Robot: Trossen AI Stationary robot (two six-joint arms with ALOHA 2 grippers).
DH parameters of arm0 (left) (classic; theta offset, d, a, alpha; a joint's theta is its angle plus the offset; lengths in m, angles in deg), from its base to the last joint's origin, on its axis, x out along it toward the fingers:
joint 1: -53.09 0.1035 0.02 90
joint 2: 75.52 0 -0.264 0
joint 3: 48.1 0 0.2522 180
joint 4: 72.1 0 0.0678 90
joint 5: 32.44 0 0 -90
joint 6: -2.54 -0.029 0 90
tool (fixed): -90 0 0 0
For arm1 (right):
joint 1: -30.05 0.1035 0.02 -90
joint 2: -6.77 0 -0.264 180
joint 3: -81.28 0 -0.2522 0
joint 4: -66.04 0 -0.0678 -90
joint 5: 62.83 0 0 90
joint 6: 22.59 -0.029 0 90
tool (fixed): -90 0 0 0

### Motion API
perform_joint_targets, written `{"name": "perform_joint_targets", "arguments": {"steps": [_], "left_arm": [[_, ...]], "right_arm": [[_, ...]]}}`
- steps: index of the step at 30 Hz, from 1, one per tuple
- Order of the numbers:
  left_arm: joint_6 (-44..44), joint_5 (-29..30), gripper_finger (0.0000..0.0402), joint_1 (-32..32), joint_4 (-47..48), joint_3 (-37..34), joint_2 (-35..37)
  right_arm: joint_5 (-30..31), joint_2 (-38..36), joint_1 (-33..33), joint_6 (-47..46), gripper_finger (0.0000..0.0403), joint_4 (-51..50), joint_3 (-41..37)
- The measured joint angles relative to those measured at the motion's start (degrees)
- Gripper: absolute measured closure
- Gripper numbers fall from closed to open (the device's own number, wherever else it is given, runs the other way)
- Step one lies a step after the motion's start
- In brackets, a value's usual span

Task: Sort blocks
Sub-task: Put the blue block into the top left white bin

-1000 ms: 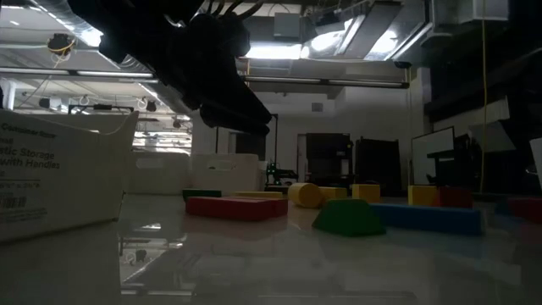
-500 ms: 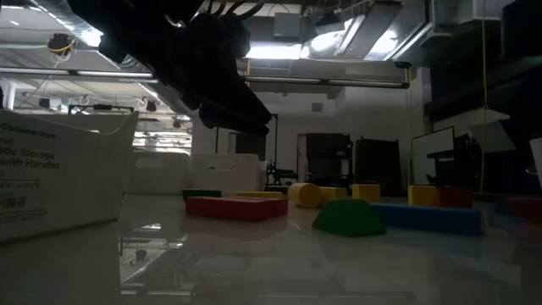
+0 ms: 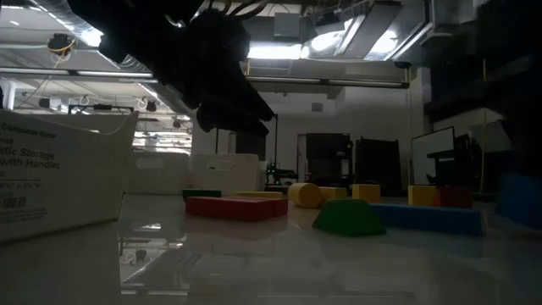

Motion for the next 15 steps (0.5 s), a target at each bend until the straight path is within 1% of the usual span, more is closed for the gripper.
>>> {"name": "perform_joint_targets", "arguments": {"steps": [4,6,9,11,15], "left_arm": [[7.85,0.02,0.0192,0.0,-1.97,0.02,0.0],[11.31,0.03,0.0192,0.0,-2.65,0.02,0.0],[16.09,0.03,0.0192,0.04,-3.76,0.02,0.0],[18.68,0.01,0.0192,0.26,-4.84,0.02,0.0],[23.04,0.03,0.0192,1.16,-6.42,0.02,0.0]], "right_arm": [[6.84,-0.02,-2.81,1.57,0.0273,0.0,0.0],[10.99,-0.02,-4.75,2.68,0.0261,0.06,0.0],[15.48,-0.02,-7.94,5.45,0.0248,0.25,0.5],[17.85,-0.04,-10.13,7.86,0.0251,1.59,0.79],[21.48,-0.04,-14.02,13.01,0.027,5.18,1.5]]}}
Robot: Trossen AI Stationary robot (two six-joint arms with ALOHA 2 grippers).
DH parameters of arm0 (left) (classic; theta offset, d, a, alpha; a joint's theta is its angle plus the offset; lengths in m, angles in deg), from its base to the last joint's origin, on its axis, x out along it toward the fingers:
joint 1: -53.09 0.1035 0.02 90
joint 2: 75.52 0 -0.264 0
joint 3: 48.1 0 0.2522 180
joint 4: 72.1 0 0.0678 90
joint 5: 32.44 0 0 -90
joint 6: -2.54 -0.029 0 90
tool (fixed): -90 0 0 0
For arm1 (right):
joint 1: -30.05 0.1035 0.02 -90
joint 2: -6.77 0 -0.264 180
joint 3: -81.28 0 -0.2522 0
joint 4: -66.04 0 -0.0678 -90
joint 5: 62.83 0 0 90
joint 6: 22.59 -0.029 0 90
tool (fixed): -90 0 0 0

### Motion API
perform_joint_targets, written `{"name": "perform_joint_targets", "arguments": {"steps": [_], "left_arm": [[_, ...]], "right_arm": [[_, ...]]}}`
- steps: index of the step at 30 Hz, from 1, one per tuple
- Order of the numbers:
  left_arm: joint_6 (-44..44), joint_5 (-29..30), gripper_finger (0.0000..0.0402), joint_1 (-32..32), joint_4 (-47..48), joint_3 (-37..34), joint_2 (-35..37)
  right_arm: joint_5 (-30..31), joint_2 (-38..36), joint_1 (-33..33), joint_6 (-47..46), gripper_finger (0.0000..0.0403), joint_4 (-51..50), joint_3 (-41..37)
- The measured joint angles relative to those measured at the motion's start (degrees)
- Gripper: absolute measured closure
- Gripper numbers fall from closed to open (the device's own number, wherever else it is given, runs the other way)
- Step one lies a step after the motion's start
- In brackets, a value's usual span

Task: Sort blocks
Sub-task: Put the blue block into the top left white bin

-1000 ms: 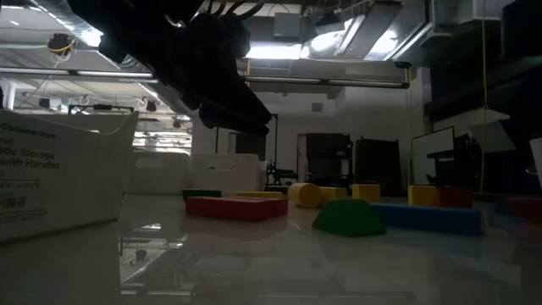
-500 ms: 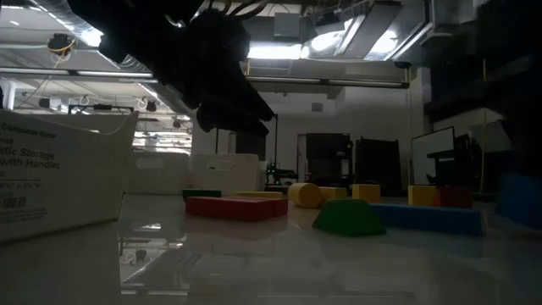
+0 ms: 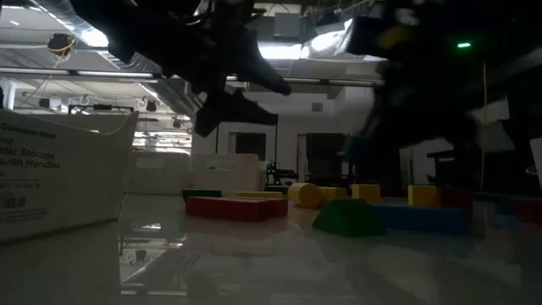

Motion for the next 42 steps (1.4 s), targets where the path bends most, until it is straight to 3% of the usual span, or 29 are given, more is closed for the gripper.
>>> {"name": "perform_joint_targets", "arguments": {"steps": [9,15,24,29,37,42], "left_arm": [[1.4,0.0,0.0192,1.24,-1.0,0.0,0.0],[1.15,0.0,0.0192,1.24,-0.94,0.0,0.0],[1.04,0.0,0.0192,1.24,-0.9,0.0,0.0],[1.03,-0.02,0.0196,1.22,-0.92,0.0,0.0],[-0.35,0.0,0.0277,1.24,-0.81,0.0,0.0],[-0.67,-0.02,0.0283,1.23,-0.67,0.0,0.0]], "right_arm": [[1.46,-0.02,-5.62,16.98,0.0251,16.9,0.1],[1.46,-0.04,-7.4,25.65,0.0269,26.11,0.1],[1.47,-0.07,-7.99,30.68,0.0254,32.71,0.1],[1.45,-0.07,-7.99,31.74,0.0265,33.47,0.1],[1.61,-0.07,-7.99,31.78,0.024,33.24,0.08],[1.08,-0.07,-7.99,31.61,0.0225,33.67,0.08]]}}
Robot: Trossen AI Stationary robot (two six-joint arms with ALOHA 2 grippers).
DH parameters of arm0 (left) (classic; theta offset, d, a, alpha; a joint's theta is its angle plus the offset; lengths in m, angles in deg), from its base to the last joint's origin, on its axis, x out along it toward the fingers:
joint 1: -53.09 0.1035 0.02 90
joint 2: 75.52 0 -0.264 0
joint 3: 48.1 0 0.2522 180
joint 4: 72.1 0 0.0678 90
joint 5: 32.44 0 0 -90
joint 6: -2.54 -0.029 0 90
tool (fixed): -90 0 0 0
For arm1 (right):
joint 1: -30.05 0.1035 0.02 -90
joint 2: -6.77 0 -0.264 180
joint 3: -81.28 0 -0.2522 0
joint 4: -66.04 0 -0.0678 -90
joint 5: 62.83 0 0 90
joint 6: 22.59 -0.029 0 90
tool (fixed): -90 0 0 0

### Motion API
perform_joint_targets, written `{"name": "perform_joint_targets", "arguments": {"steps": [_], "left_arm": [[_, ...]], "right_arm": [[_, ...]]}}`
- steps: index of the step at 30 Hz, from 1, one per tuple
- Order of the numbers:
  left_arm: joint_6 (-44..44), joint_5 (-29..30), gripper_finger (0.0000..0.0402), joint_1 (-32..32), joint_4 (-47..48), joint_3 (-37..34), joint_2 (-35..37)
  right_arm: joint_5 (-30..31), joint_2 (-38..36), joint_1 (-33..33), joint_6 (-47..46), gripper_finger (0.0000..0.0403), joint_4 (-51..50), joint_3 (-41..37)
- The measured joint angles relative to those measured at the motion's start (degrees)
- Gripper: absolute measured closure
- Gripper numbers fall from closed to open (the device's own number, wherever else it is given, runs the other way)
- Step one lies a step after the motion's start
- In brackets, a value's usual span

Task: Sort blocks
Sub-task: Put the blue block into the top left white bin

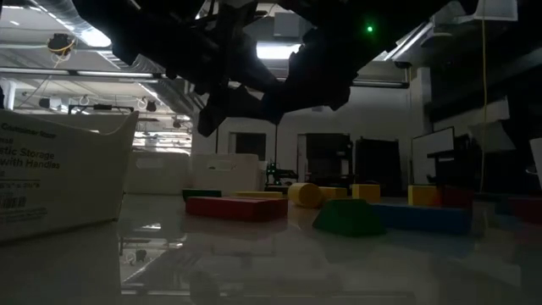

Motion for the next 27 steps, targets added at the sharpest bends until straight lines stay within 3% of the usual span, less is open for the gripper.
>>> {"name": "perform_joint_targets", "arguments": {"steps": [14,20,24,27], "left_arm": [[-1.18,-0.31,0.0283,-0.08,0.76,-0.11,-0.02],[-1.82,0.06,0.0283,0.01,1.04,-0.02,-0.02],[-2.62,0.48,0.0283,0.22,1.07,0.11,0.06],[-3.62,0.46,0.0283,0.7,1.08,0.08,0.31]], "right_arm": [[-4.78,-0.04,-0.02,-3.1,0.0221,0.2,0.02],[-1.93,-0.04,0.0,-1.76,0.0221,-0.02,0.08],[3.13,-0.03,0.11,-0.2,0.0221,-5.99,3.21],[2.8,-0.48,0.09,-0.34,0.0221,-14.5,7.08]]}}
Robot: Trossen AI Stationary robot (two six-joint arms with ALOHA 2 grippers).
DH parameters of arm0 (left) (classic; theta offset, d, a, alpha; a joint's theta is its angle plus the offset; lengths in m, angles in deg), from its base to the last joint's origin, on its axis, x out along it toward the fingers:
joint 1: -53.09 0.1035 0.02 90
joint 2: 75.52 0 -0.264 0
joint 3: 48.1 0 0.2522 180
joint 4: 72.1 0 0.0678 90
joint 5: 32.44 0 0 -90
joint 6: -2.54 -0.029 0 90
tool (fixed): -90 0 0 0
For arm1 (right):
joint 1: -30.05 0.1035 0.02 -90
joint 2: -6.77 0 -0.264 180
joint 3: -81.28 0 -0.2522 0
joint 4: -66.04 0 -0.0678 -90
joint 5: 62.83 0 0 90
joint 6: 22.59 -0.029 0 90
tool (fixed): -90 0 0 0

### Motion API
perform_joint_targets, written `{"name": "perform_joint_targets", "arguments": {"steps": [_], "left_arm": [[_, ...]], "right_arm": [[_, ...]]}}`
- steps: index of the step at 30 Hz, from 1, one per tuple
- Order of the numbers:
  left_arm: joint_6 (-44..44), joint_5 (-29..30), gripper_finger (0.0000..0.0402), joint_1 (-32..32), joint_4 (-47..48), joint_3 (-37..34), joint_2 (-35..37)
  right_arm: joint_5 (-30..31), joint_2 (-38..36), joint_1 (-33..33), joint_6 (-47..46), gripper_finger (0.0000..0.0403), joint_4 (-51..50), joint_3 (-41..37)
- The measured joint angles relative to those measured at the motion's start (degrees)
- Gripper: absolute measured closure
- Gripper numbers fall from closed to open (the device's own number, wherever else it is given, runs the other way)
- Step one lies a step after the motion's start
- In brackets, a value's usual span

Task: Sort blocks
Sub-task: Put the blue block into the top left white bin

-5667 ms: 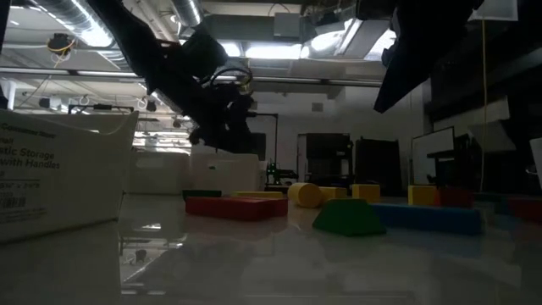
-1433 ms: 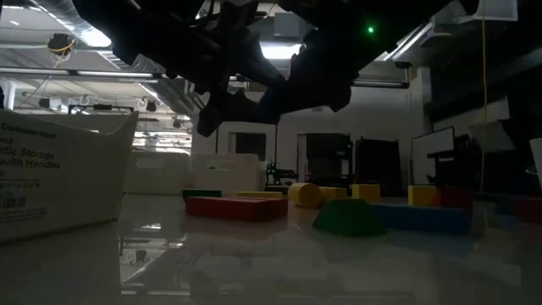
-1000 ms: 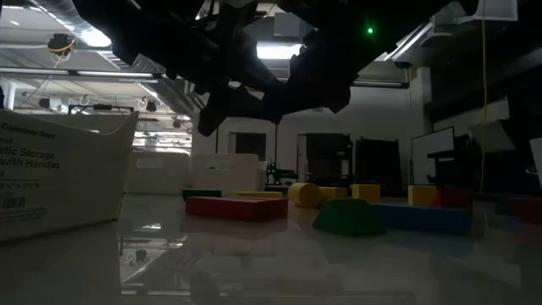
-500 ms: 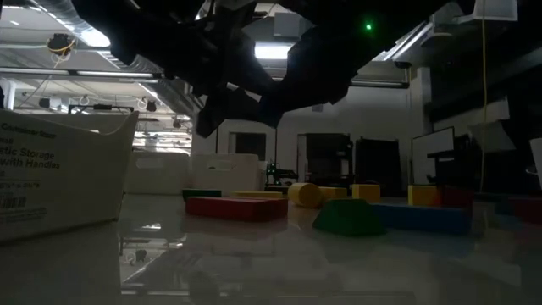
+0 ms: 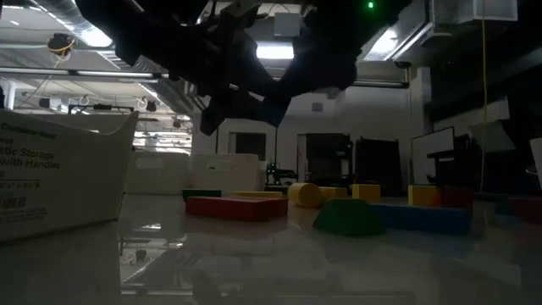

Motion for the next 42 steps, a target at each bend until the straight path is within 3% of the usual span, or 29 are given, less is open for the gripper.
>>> {"name": "perform_joint_targets", "arguments": {"steps": [8,14,19,24,28,34,42], "left_arm": [[-3.76,-0.63,0.0283,4.45,2.67,-0.08,2.77],[-6.85,-0.55,0.0283,9.68,6.57,-0.08,6.1],[-10.48,-0.5,0.0282,15.71,11.61,-0.08,11.08],[-14.76,1.67,0.0276,23.51,20.25,-0.08,17.09],[-17.34,6.43,0.0279,29.68,28.45,-0.08,21.2],[-20.96,9.51,0.0263,37.22,37.52,-0.1,23.58],[-27.75,9.47,0.0233,41.78,40.34,-0.1,23.17]], "right_arm": [[-3.12,-0.31,-0.07,-5.09,0.0221,-27.51,11.38],[-7.85,-0.35,-0.07,-9.77,0.0221,-39.6,16.5],[-13.81,-0.33,-0.07,-10.44,0.0221,-43.74,16.66],[-28.35,-0.33,-0.07,-10.48,0.0221,-45.51,16.16],[-34.9,-0.33,-0.05,-10.48,0.0221,-44.05,14.57],[-35.67,-0.31,-0.07,-10.27,0.0221,-42.44,10.75],[-32.35,-0.31,-0.12,-10.18,0.0221,-40.47,8.66]]}}
